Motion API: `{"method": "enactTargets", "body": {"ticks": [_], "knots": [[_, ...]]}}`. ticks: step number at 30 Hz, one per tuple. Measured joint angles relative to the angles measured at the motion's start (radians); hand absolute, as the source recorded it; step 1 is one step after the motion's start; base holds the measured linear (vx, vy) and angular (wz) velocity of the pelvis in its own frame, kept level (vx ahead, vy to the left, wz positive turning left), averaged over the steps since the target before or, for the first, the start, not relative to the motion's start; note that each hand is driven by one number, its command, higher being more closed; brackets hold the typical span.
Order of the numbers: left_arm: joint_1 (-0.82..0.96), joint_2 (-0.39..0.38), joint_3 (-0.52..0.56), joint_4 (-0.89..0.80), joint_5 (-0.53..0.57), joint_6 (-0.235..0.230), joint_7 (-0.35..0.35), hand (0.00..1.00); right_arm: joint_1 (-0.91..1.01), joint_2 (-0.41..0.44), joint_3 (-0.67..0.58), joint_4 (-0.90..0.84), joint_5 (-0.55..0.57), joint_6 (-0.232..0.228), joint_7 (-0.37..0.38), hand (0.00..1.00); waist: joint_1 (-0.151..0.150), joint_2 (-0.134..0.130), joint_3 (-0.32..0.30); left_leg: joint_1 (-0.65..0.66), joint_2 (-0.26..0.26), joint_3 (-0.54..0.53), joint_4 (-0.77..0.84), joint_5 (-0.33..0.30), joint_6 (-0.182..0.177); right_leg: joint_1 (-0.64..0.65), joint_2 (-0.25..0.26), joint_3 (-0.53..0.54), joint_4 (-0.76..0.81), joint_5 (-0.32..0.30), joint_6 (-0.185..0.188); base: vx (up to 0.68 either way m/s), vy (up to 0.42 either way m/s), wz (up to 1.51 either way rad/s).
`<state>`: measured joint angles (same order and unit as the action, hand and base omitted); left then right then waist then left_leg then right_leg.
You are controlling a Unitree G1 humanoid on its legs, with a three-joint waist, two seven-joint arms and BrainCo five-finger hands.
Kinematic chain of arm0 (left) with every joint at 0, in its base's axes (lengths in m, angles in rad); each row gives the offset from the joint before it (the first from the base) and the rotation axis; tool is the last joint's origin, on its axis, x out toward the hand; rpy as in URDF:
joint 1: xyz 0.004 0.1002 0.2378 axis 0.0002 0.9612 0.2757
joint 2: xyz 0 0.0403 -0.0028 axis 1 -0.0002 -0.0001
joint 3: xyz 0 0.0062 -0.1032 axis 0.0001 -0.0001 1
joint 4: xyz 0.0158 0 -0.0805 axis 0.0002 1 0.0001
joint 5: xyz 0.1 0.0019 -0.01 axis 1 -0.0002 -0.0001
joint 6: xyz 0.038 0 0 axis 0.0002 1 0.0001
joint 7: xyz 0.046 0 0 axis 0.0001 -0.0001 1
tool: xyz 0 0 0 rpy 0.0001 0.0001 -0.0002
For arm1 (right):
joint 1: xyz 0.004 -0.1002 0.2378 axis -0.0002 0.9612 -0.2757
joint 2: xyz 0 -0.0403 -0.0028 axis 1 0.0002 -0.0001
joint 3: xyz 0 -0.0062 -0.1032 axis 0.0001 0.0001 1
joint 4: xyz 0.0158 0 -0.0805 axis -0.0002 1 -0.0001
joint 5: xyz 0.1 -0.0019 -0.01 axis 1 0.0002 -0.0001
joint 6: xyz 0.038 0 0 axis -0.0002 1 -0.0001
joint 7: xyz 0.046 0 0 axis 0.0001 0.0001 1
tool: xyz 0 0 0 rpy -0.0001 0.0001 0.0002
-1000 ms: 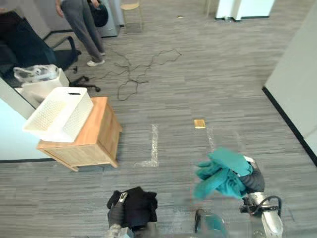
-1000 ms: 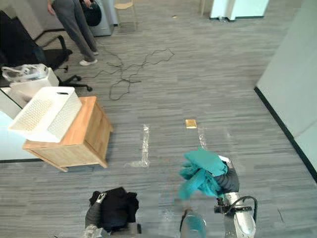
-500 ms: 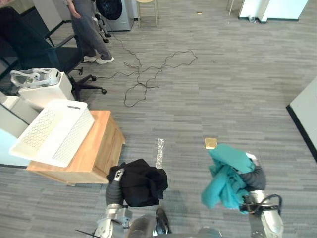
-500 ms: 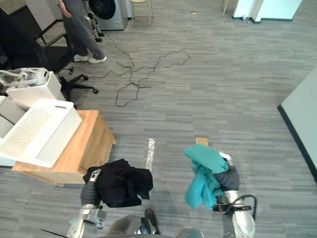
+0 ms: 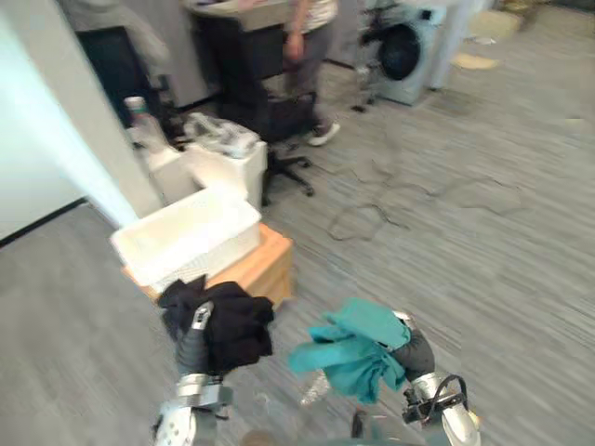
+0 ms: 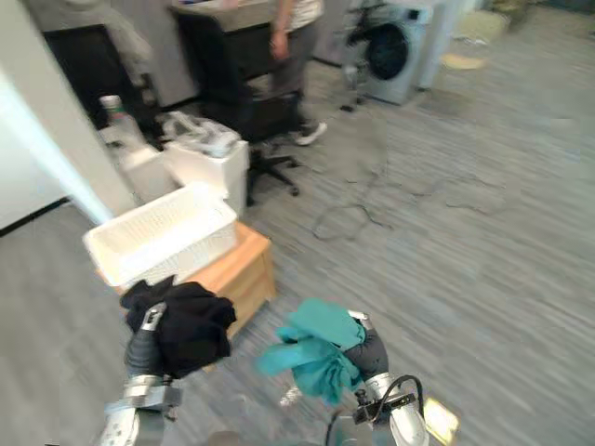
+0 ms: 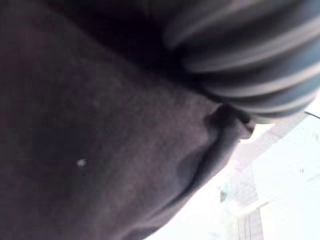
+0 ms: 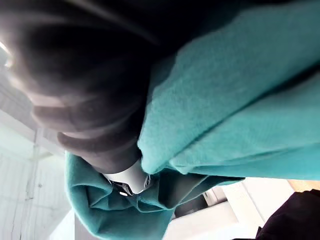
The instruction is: Tidy the bed and pick cloth on bed and put in laundry
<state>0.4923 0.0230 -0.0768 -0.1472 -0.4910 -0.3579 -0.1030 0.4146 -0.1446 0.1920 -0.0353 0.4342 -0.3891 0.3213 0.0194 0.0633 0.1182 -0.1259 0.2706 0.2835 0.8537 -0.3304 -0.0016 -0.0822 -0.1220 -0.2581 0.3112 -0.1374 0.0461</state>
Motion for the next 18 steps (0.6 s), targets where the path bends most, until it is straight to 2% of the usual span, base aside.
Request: {"method": "enactTargets", "body": {"ticks": [2, 3, 5, 6, 7, 8, 9, 10, 11, 12, 13, 14, 15, 16, 17, 18], "knots": [[0.002, -0.003, 0.003, -0.002, -0.008, 0.0, -0.02, 1.0, -0.015, 0.0, -0.013, -0.019, -0.016, 0.001, -0.018, 1.0, -0.001, 0.002, -0.002, -0.025, 0.008, 0.115, -0.034, 0.0, -0.001, 0.073, -0.027, -0.074, -0.058, -0.001, -0.003, 0.35, -0.235, 1.3], [0.011, -0.004, 0.007, -0.007, -0.022, -0.001, -0.04, 1.0, -0.038, -0.001, -0.03, -0.03, -0.019, 0.001, -0.019, 1.0, 0.002, 0.003, -0.003, -0.042, -0.014, 0.178, -0.125, 0.003, -0.008, 0.117, -0.038, -0.12, -0.107, 0.008, 0.007, 0.33, -0.146, 1.12], [0.015, -0.006, 0.006, -0.003, -0.025, 0.002, -0.054, 1.0, -0.069, -0.004, -0.053, -0.023, -0.026, 0.002, -0.025, 1.0, 0.008, 0.002, -0.003, -0.056, -0.072, 0.218, -0.307, 0.021, -0.03, 0.161, -0.045, -0.168, -0.158, 0.018, 0.018, 0.28, -0.062, 0.76], [0.013, -0.012, 0.004, 0.003, -0.024, 0.016, -0.061, 1.0, -0.085, -0.006, -0.072, -0.009, -0.037, 0.003, -0.046, 1.0, 0.024, 0.002, -0.003, -0.055, -0.126, 0.246, -0.481, 0.066, -0.04, 0.193, -0.053, -0.19, -0.183, 0.022, 0.025, 0.3, 0.015, 0.48], [0.02, -0.013, 0.003, 0.009, -0.022, 0.026, -0.069, 1.0, -0.099, -0.007, -0.074, 0.024, -0.045, 0.005, -0.065, 1.0, 0.038, -0.002, -0.004, -0.037, -0.158, 0.242, -0.548, 0.177, 0.015, 0.223, -0.056, -0.19, -0.2, 0.023, 0.029, 0.32, 0.033, 0.32], [0.025, -0.012, 0.004, 0.018, -0.021, 0.029, -0.071, 1.0, -0.107, -0.008, -0.072, 0.045, -0.054, 0.005, -0.076, 1.0, 0.053, -0.007, -0.006, -0.016, -0.17, 0.242, -0.568, 0.206, 0.069, 0.238, -0.06, -0.183, -0.206, 0.022, 0.032, 0.34, 0.046, 0.29], [0.033, -0.01, 0.006, 0.043, -0.017, 0.035, -0.071, 1.0, -0.127, -0.009, -0.055, 0.085, -0.065, 0.006, -0.103, 1.0, 0.052, -0.024, -0.024, -0.003, -0.191, 0.246, -0.557, 0.207, 0.085, 0.26, -0.072, -0.175, -0.219, 0.023, 0.035, 0.36, 0.017, 0.35], [0.033, -0.009, 0.013, 0.052, -0.017, 0.037, -0.072, 1.0, -0.15, -0.003, -0.043, 0.105, -0.07, 0.006, -0.118, 1.0, 0.053, -0.047, -0.024, -0.016, -0.183, 0.248, -0.509, 0.189, 0.11, 0.272, -0.078, -0.164, -0.232, 0.037, 0.048, 0.34, 0.013, 0.36], [0.03, -0.009, 0.025, 0.055, -0.016, 0.036, -0.074, 1.0, -0.167, 0.002, -0.027, 0.115, -0.073, 0.007, -0.13, 1.0, 0.056, -0.061, -0.023, -0.026, -0.174, 0.252, -0.475, 0.178, 0.118, 0.274, -0.081, -0.152, -0.227, 0.041, 0.048, 0.29, -0.004, 0.13], [0.024, -0.009, 0.049, 0.075, -0.015, 0.037, -0.075, 1.0, -0.21, 0.021, -0.014, 0.136, -0.081, 0.006, -0.149, 1.0, 0.056, -0.089, -0.021, -0.07, -0.151, 0.274, -0.368, 0.155, 0.106, 0.264, -0.094, -0.137, -0.176, 0.044, 0.048, 0.17, 0.018, -0.04], [0.023, -0.01, 0.048, 0.085, -0.015, 0.037, -0.076, 1.0, -0.219, 0.024, -0.016, 0.137, -0.083, 0.006, -0.156, 1.0, 0.056, -0.092, -0.025, -0.057, -0.155, 0.272, -0.376, 0.151, 0.102, 0.247, -0.096, -0.136, -0.13, 0.034, 0.06, 0.25, 0.102, -0.11], [0.032, -0.012, 0.038, 0.092, -0.002, 0.04, -0.08, 1.0, -0.231, 0.019, -0.018, 0.137, -0.085, 0.005, -0.183, 1.0, 0.053, -0.082, -0.033, 0.023, -0.184, 0.251, -0.492, 0.101, 0.102, 0.174, -0.131, -0.125, 0.073, -0.012, 0.08, 0.19, 0.13, 0.03], [0.014, 0.0, 0.036, 0.101, 0.012, 0.043, -0.088, 1.0, -0.248, 0.034, -0.024, 0.148, -0.092, 0.005, -0.204, 1.0, 0.045, -0.105, -0.023, 0.05, -0.228, 0.234, -0.535, 0.1, 0.114, 0.087, -0.201, -0.094, 0.297, -0.036, 0.072, 0.23, 0.122, 0.35], [-0.012, 0.021, 0.032, 0.11, 0.028, 0.051, -0.094, 1.0, -0.247, 0.045, -0.031, 0.153, -0.095, 0.005, -0.224, 1.0, 0.028, -0.119, -0.017, 0.071, -0.258, 0.211, -0.551, 0.098, 0.119, 0.001, -0.236, -0.041, 0.495, -0.048, 0.076, 0.17, 0.019, 0.82], [-0.032, 0.043, 0.027, 0.112, 0.042, 0.057, -0.095, 1.0, -0.244, 0.052, -0.031, 0.191, -0.107, 0.005, -0.246, 1.0, 0.009, -0.134, -0.016, 0.112, -0.279, 0.177, -0.566, 0.097, 0.121, -0.066, -0.24, 0.02, 0.671, -0.064, 0.09, 0.21, -0.026, 1.01], [-0.05, 0.056, 0.023, 0.107, 0.059, 0.057, -0.095, 1.0, -0.226, 0.06, -0.036, 0.213, -0.121, 0.004, -0.269, 1.0, -0.008, -0.129, -0.011, 0.157, -0.282, 0.141, -0.587, 0.096, 0.121, -0.101, -0.217, 0.038, 0.729, -0.077, 0.076, 0.18, -0.042, 0.84]]}}
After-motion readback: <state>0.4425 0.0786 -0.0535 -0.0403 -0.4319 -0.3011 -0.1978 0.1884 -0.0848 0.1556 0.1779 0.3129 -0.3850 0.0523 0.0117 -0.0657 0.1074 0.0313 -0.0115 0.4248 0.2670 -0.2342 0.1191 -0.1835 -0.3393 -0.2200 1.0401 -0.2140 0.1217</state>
